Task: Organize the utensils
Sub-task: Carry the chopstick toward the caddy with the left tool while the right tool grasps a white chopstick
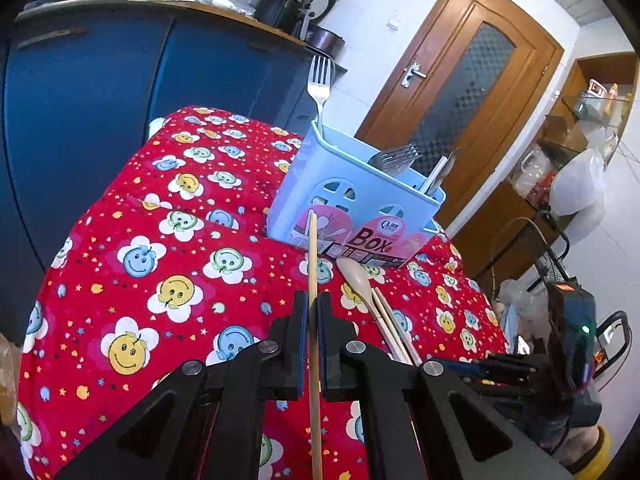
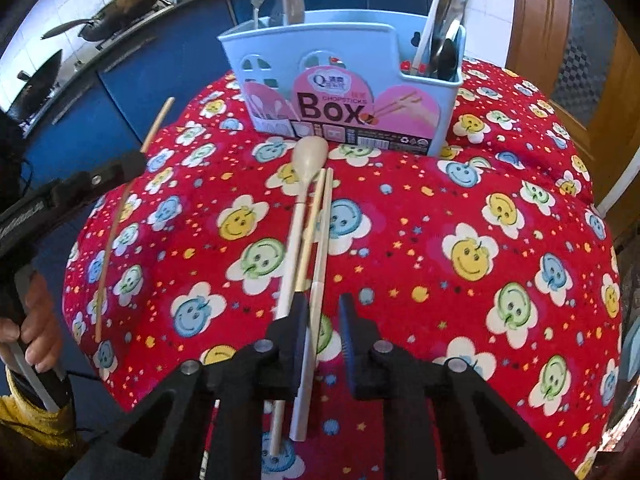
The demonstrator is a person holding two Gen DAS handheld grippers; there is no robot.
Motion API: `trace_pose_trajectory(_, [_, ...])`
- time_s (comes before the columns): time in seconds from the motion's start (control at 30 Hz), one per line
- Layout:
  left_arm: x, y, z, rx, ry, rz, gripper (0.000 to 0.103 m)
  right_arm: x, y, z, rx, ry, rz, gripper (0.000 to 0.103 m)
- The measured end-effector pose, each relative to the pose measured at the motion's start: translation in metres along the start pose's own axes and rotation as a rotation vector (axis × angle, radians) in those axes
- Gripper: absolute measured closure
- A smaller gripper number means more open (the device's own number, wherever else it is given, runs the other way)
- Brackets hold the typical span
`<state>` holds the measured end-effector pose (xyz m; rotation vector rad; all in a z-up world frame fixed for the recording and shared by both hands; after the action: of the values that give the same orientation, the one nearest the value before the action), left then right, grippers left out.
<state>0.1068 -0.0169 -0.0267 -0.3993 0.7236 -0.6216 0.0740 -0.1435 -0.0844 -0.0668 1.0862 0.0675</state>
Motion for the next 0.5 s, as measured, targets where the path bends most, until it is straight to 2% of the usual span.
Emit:
trace_pose_trajectory(0.43, [0.002,-0.007,0.004,0.030,0.008,-0.007,0.099,0.024,0.002,0.036,-0.051,0.140,0.018,0.087])
trace_pose_trajectory(0.5, [0.003,-0.008,0.005,0.031,0.011,-0.009,0.099,0.027,0.002,0.038,-0.069,0.150,0.017,0.092])
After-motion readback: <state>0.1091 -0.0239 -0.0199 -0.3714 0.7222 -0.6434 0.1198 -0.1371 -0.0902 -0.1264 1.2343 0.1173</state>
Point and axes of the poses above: each gripper's, at about its wrist camera, not at the fingertips, and x roughly the way its jaws point, y to its left, z to its top, the point moved 8 cm from there along x, roughly the way its jaws point, and after that the axes turned 11 degrees about -z, right-handed, at the moved point
